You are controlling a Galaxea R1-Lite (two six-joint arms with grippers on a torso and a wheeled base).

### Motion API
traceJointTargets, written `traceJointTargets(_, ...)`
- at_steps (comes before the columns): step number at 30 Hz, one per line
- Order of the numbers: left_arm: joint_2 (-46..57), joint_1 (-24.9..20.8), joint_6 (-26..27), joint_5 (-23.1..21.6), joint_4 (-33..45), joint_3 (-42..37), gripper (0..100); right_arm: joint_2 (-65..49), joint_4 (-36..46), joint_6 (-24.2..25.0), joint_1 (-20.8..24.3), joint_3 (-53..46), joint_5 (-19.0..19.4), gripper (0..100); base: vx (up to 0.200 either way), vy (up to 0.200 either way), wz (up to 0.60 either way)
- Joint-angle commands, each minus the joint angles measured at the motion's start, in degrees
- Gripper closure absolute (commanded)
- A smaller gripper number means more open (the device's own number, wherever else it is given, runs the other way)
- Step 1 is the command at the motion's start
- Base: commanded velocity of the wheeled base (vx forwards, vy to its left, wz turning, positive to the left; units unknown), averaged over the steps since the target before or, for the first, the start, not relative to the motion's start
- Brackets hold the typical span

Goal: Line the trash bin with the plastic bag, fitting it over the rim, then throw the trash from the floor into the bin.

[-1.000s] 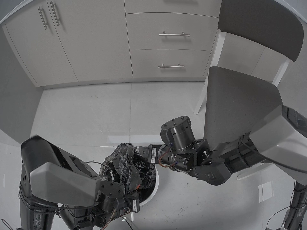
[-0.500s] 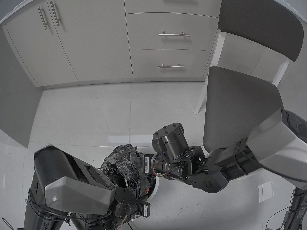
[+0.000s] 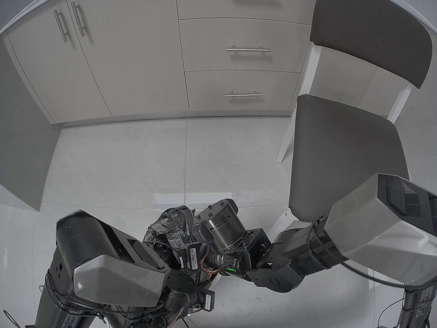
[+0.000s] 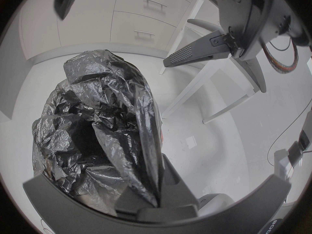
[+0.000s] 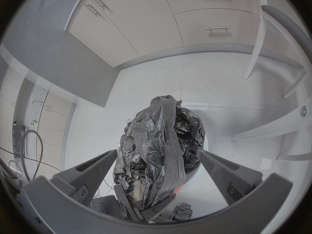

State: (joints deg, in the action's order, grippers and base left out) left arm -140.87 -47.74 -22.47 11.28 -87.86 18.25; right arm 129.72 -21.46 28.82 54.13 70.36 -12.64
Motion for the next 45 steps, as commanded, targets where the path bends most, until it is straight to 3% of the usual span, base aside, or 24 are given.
traceJointTargets(1,-0.19,0.10,-0.03,-0.11,-0.03,0.21,100,2.73,0.10,0.01,0.19,1.79,0.07,0,0.000,0.000,0.00)
traceJointTargets(18,0.16,0.37,-0.12,-0.03,-0.03,0.74,100,9.32,4.84,0.45,-0.51,10.32,-0.72,0,0.000,0.000,0.00)
traceJointTargets(31,0.25,0.80,-0.38,0.06,0.05,1.26,100,9.15,11.96,2.73,-1.30,10.32,-9.95,0,0.000,0.000,0.00)
traceJointTargets(33,0.25,0.98,-0.38,0.15,0.05,1.00,100,9.76,14.86,2.73,-0.95,11.20,-13.81,0,0.000,0.000,0.00)
traceJointTargets(40,1.04,1.07,0.23,0.41,0.05,0.91,100,10.03,19.08,2.73,-0.34,12.25,-14.69,0,0.000,0.000,0.00)
traceJointTargets(45,1.66,1.07,0.14,1.12,0.14,0.91,100,9.94,26.29,5.72,0.37,15.51,-14.78,0,0.000,0.000,0.00)
